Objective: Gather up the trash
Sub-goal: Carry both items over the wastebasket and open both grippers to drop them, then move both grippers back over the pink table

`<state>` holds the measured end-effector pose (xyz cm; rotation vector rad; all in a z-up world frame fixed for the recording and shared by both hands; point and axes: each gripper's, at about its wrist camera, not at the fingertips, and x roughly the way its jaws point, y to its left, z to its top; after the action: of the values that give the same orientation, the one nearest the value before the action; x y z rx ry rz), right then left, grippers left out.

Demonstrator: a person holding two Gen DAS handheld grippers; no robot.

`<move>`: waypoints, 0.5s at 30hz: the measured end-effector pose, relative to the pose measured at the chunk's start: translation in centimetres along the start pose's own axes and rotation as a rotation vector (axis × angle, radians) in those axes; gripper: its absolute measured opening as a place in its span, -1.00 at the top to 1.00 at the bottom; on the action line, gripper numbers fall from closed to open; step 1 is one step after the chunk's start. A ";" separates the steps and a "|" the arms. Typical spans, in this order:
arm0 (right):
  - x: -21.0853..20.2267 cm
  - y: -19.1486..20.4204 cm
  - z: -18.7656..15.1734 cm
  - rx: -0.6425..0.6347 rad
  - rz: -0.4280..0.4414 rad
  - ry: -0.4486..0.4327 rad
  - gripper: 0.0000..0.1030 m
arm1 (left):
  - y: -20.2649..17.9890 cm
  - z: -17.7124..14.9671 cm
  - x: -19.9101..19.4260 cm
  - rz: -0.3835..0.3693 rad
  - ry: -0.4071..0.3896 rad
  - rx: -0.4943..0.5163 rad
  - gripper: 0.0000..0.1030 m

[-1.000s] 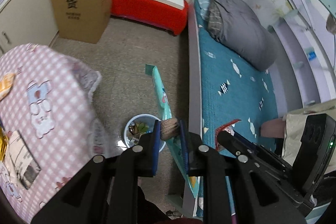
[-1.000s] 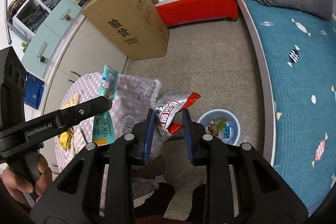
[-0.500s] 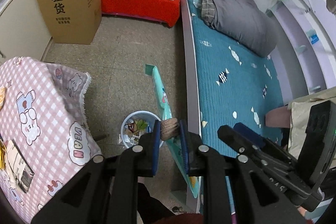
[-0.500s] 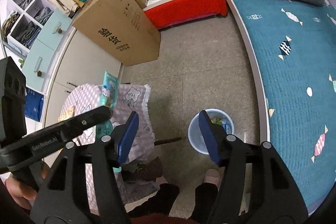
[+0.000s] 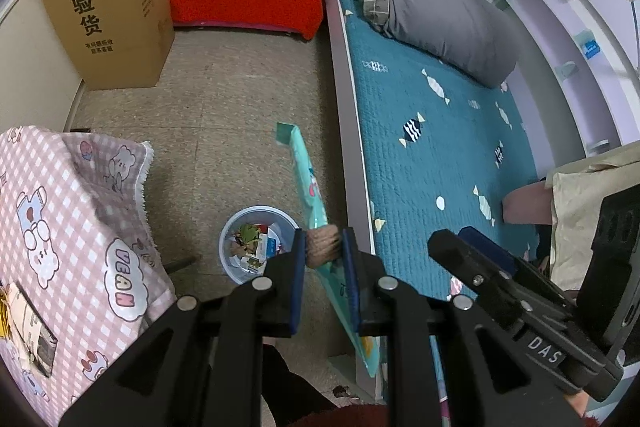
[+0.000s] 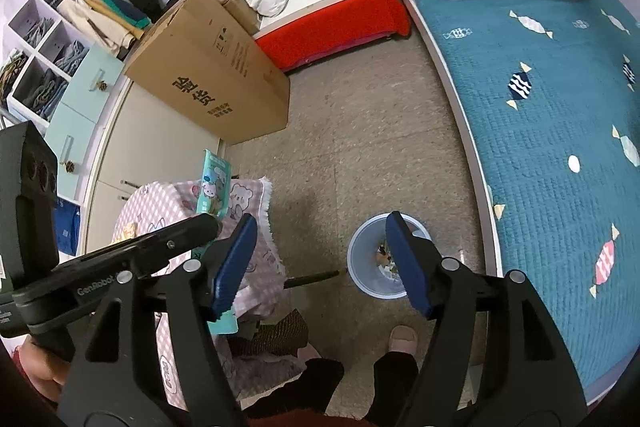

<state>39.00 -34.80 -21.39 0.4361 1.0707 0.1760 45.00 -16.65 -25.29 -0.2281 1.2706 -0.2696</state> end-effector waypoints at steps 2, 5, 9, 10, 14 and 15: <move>-0.2 -0.3 0.1 0.007 -0.003 -0.007 -0.31 | -0.3 0.1 0.2 -0.007 0.010 0.003 0.64; -0.7 -0.8 -0.1 0.021 -0.017 -0.022 -0.34 | -0.4 0.1 0.2 -0.023 0.012 0.005 0.47; -0.7 -0.9 -0.5 0.030 -0.027 -0.017 -0.34 | -0.2 0.0 -0.3 0.003 -0.007 0.011 -0.05; -0.7 -0.9 -0.6 0.031 -0.027 -0.015 -0.34 | 0.0 -0.1 -0.3 0.002 0.000 0.005 -0.06; -0.4 -0.2 -1.1 0.024 -0.027 -0.006 -0.34 | 1.0 -0.8 -0.5 0.011 0.010 -0.021 -0.12; -0.3 0.1 -1.2 0.018 -0.026 -0.003 -0.34 | 1.3 -1.0 -0.6 0.012 0.010 -0.027 -0.14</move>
<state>37.80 -34.47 -21.59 0.4381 1.0747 0.1431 43.96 -15.19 -25.43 -0.2422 1.2861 -0.2439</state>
